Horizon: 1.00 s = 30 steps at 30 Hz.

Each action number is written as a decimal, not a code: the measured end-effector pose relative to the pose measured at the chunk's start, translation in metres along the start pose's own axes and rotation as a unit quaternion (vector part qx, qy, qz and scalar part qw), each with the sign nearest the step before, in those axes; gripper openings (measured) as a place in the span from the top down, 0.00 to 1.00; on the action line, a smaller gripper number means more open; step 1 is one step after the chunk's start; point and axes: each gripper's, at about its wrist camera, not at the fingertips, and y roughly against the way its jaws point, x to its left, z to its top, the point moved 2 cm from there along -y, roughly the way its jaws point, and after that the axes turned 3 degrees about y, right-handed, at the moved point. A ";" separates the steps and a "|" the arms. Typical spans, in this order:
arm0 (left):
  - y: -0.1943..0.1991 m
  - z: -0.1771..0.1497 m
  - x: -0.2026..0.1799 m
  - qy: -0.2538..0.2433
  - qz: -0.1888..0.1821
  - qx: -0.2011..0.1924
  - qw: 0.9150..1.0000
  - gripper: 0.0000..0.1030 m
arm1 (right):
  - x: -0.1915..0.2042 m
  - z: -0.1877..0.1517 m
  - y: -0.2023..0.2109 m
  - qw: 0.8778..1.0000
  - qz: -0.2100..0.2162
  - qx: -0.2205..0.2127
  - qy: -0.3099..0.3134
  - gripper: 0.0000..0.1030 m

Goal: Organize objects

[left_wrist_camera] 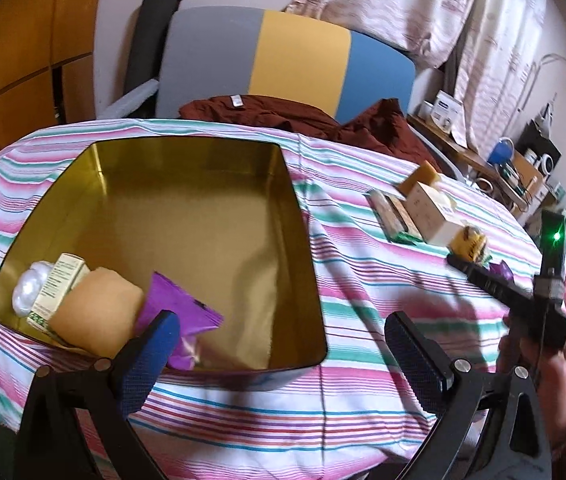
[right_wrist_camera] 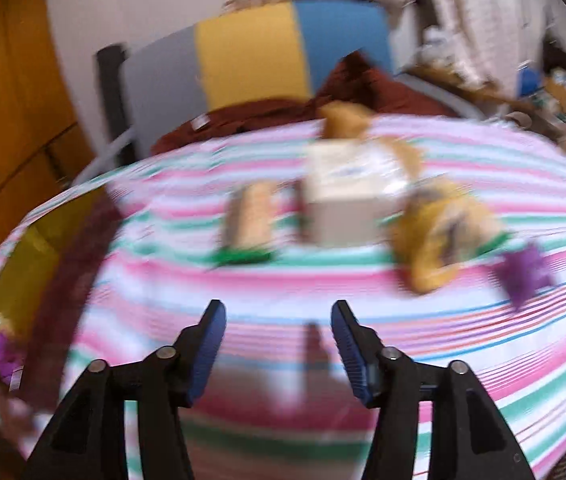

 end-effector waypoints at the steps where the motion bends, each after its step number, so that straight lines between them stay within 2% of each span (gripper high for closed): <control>1: 0.000 0.000 -0.002 -0.002 0.000 0.000 1.000 0.00 | -0.016 0.008 0.002 1.000 -0.021 -0.016 -0.012 0.32; 5: 0.000 -0.002 -0.009 -0.008 -0.006 0.005 1.000 0.00 | -0.053 0.030 -0.005 0.998 -0.043 -0.036 -0.036 0.31; 8: -0.002 -0.003 -0.019 -0.017 -0.012 0.013 1.000 0.00 | -0.065 0.037 -0.026 0.998 -0.055 -0.021 -0.021 0.31; 11: -0.004 -0.004 -0.029 -0.032 -0.012 0.019 0.999 0.00 | -0.070 0.036 -0.044 0.999 -0.048 -0.006 -0.012 0.31; 12: -0.005 -0.005 -0.033 -0.038 -0.013 0.021 0.999 0.00 | -0.071 0.034 -0.050 0.999 -0.040 0.000 -0.015 0.36; 13: -0.006 -0.005 -0.037 -0.043 -0.013 0.023 0.999 0.00 | -0.072 0.032 -0.055 0.999 -0.031 0.007 -0.020 0.46; 16: -0.009 -0.003 -0.046 -0.052 -0.013 0.026 0.998 0.00 | -0.082 0.029 -0.057 0.999 -0.025 0.004 -0.041 0.58; 22: -0.029 0.013 -0.070 -0.065 -0.009 0.035 0.997 0.00 | -0.084 0.023 -0.052 0.998 -0.023 -0.011 -0.049 0.64; 30: -0.088 0.047 -0.109 -0.065 0.007 0.052 0.997 0.00 | -0.091 0.022 -0.048 0.997 -0.034 -0.028 -0.066 0.64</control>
